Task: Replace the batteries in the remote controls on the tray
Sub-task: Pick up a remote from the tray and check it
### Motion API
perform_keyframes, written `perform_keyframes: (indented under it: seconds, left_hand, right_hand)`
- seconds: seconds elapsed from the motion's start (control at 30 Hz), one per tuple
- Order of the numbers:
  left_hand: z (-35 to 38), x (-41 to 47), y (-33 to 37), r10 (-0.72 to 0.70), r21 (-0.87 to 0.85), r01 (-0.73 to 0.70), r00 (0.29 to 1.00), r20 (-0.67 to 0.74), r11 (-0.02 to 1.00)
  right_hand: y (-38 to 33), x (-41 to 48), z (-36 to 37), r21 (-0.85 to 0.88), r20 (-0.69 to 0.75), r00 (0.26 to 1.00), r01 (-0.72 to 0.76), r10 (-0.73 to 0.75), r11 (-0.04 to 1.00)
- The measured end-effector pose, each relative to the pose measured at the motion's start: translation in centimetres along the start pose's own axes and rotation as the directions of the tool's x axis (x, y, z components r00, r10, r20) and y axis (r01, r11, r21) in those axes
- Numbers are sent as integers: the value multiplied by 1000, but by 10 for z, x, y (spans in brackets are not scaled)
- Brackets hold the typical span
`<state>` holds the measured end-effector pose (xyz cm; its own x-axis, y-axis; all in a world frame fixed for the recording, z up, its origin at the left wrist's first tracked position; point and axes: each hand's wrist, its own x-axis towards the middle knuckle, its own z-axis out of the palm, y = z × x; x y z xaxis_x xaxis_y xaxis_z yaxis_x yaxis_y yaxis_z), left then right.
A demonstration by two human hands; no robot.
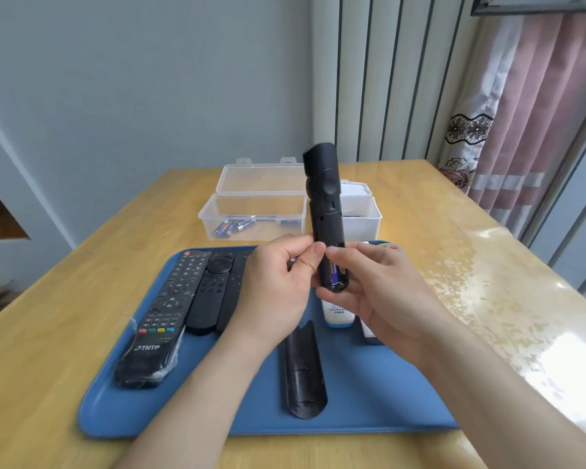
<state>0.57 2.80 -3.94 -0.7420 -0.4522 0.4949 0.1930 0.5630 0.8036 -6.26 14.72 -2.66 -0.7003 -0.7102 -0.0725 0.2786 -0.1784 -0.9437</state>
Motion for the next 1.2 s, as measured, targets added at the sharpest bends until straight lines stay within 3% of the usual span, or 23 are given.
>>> perform_keyframes:
  seconds: [0.33,0.77,0.93,1.1,1.2]
  left_hand:
    - [4,-1,-3,69,133,-70,998,12,989]
    - [6,-1,-7,51,174,-53,999,18,983]
    - [9,-3,-4,54,186,-57,998,17,981]
    - [15,-6,0,75,226,-81,997,36,971]
    - [14,-4,-4,-6,145,5,1000,7,989]
  right_hand:
    - [0,0,3,110,-33,997,-65,69,992]
    - [7,5,3,157,-2,999,-52,53,986]
    - [8,9,3,251,-11,996,-79,84,965]
    - [13,11,2,213,-20,996,-86,93,973]
    - [10,11,0,256,-25,993,-105,116,961]
